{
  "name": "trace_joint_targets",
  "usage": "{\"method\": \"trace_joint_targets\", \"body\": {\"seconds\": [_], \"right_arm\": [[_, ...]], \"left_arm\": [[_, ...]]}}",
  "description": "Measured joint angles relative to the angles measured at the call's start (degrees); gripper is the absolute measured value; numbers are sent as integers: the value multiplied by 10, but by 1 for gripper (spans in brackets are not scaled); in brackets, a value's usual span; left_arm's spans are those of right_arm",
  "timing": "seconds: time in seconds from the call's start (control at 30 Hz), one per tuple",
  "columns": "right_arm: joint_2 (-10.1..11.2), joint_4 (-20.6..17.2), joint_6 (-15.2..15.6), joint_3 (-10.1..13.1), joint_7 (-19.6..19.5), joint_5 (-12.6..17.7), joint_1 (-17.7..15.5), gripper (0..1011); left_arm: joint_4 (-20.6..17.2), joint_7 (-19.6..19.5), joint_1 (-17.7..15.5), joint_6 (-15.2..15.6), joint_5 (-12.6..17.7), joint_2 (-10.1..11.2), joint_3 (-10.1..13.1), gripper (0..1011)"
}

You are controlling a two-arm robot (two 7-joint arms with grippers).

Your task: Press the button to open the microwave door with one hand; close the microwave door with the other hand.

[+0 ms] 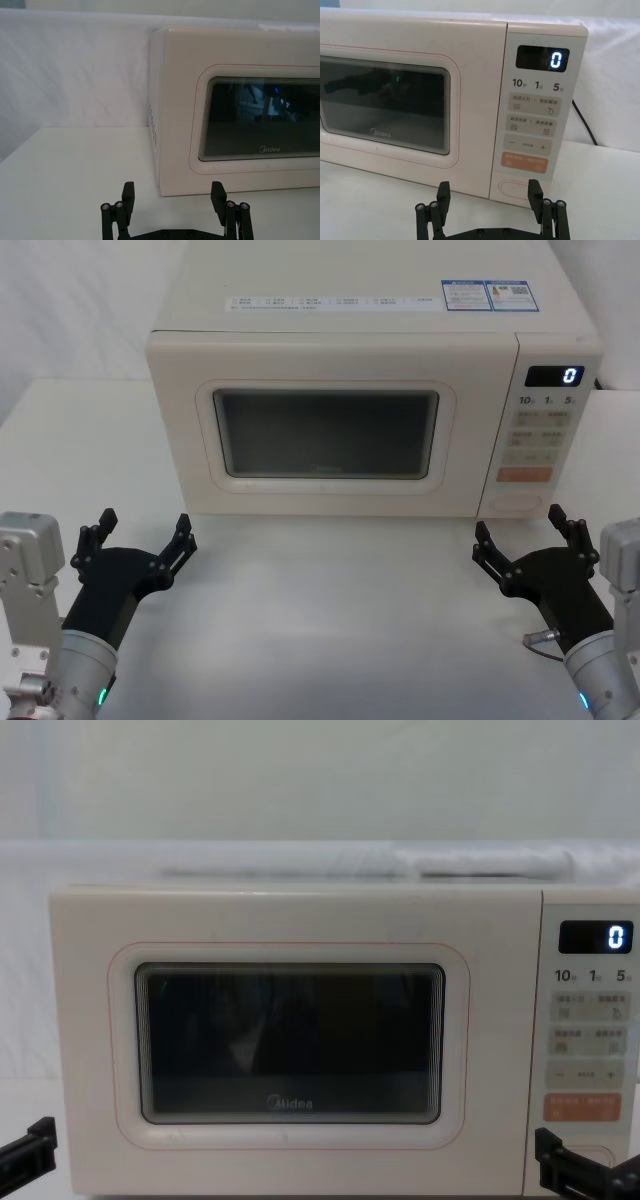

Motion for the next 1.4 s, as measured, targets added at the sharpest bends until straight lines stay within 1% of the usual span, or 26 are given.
{"method": "trace_joint_targets", "body": {"seconds": [1.4], "right_arm": [[0, 0, 0, 0, 0, 0, 0, 1002]], "left_arm": [[0, 0, 0, 0, 0, 0, 0, 1001]]}}
